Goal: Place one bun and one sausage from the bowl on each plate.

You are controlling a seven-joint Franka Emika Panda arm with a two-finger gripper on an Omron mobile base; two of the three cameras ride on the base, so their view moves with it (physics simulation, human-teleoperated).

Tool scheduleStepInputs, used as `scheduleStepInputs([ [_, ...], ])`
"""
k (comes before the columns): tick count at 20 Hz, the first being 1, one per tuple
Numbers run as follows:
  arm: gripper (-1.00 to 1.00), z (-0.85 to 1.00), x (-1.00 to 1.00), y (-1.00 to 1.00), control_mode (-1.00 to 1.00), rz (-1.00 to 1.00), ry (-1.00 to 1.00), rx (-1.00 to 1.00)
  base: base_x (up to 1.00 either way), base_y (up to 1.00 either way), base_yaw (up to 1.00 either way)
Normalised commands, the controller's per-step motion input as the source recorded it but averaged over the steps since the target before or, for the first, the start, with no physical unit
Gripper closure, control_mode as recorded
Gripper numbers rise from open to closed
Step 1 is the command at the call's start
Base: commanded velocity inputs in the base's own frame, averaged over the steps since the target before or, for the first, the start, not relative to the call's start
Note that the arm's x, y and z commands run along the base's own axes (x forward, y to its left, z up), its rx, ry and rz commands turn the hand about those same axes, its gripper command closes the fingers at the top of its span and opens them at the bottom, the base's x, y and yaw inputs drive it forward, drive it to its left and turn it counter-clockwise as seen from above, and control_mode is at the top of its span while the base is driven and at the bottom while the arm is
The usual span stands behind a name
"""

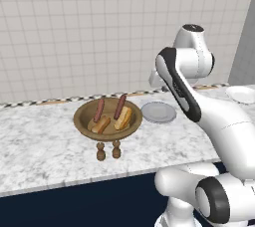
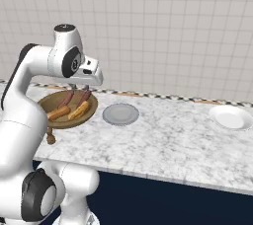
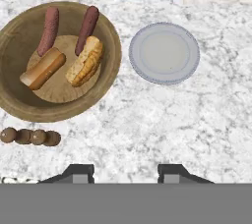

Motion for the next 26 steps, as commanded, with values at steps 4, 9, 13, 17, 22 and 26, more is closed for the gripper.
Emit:
scheduleStepInputs([
  [4, -1.00, -0.07, -0.51, 0.17, -1.00, 0.02, -0.01, 0.00, 0.00, 0.00, 0.00],
  [9, -1.00, -0.51, 0.04, 0.54, -1.00, -0.04, 0.01, 0.06, 0.00, 0.00, 0.00],
  [13, -1.00, -0.75, 0.64, 0.43, -1.00, -0.08, 0.05, 0.00, 0.00, 0.00, 0.00],
  [17, -1.00, -0.37, 0.75, 0.28, -1.00, -0.06, 0.12, 0.00, 0.00, 0.00, 0.00],
  [22, -1.00, -0.38, 0.63, 0.33, -1.00, -0.07, 0.11, -0.03, 0.00, 0.00, 0.00],
  [26, -1.00, -0.32, 0.48, 0.20, -1.00, -0.04, 0.08, -0.01, 0.00, 0.00, 0.00],
])
